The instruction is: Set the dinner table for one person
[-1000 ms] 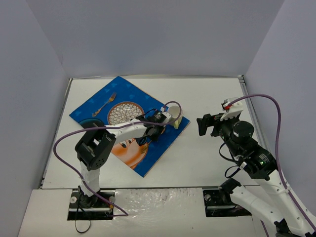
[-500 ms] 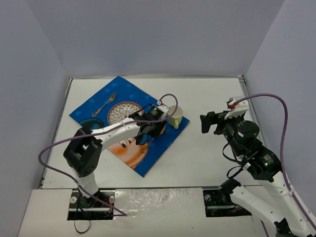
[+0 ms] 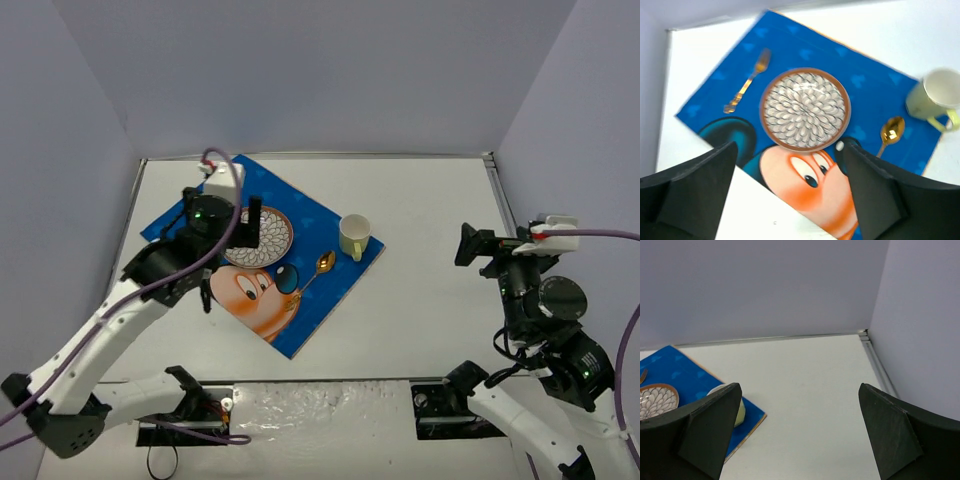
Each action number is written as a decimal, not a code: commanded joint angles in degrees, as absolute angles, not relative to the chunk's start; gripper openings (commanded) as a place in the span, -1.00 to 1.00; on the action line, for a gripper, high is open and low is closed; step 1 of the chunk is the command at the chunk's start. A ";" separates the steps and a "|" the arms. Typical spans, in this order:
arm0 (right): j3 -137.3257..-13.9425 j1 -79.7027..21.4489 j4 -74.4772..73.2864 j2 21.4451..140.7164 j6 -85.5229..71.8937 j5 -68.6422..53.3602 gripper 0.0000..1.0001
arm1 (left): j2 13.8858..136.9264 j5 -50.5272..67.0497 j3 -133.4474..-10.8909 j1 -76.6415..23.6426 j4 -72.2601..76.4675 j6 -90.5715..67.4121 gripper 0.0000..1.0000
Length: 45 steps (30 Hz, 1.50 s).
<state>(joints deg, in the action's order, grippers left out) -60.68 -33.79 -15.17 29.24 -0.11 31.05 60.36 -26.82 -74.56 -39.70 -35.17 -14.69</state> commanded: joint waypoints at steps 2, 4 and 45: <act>-60.76 -33.98 -12.28 27.03 4.39 38.99 1.00 | 47.95 -40.30 -70.98 -38.08 -46.28 -17.06 0.85; -59.48 -34.08 -12.30 25.78 4.20 39.24 1.00 | 43.95 -42.95 -70.14 -37.97 -49.48 -18.02 0.92; -53.25 -34.28 -7.62 28.05 -2.71 39.60 1.00 | 21.42 -53.95 -56.93 -37.97 -56.25 -26.03 0.94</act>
